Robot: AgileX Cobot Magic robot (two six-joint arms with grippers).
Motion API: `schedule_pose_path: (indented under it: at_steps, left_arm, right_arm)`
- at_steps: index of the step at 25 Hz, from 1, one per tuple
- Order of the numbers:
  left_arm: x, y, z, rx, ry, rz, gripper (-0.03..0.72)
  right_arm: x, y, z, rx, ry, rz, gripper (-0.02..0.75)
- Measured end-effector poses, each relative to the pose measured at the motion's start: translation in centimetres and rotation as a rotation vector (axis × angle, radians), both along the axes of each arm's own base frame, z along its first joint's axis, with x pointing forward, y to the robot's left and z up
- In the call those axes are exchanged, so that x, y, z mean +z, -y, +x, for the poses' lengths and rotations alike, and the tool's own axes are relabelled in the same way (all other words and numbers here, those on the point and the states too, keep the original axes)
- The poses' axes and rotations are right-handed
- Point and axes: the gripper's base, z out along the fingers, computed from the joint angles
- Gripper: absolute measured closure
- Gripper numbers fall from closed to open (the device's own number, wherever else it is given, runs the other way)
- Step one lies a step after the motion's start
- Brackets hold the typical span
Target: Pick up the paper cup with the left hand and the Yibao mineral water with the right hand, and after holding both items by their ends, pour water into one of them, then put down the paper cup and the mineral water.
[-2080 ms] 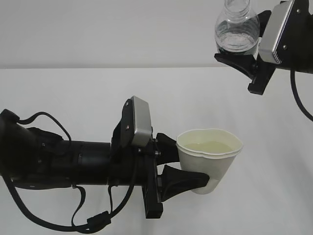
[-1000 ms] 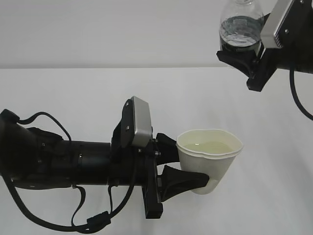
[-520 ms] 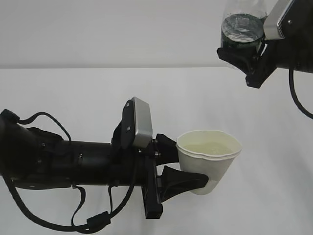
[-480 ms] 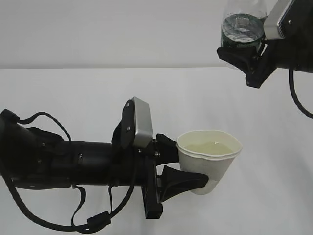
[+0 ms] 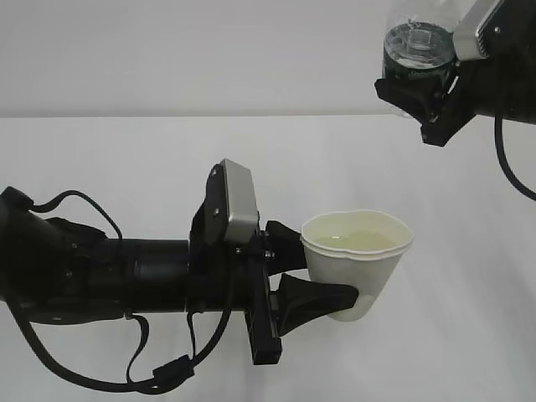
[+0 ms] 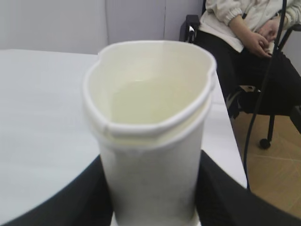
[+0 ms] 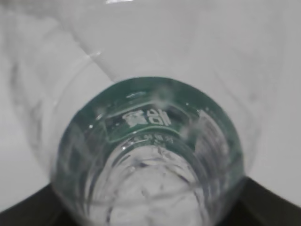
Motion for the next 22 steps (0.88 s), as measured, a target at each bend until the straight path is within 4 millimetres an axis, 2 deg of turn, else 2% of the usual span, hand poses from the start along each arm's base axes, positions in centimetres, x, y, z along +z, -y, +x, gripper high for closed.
schedule_pose_path:
  at_steps: [22]
  left_arm:
    - [0.4, -0.2, 1.1, 0.12, 0.06, -0.038, 0.321]
  right_arm:
    - [-0.3, 0.3, 0.2, -0.057, -0.079, 0.053, 0.274]
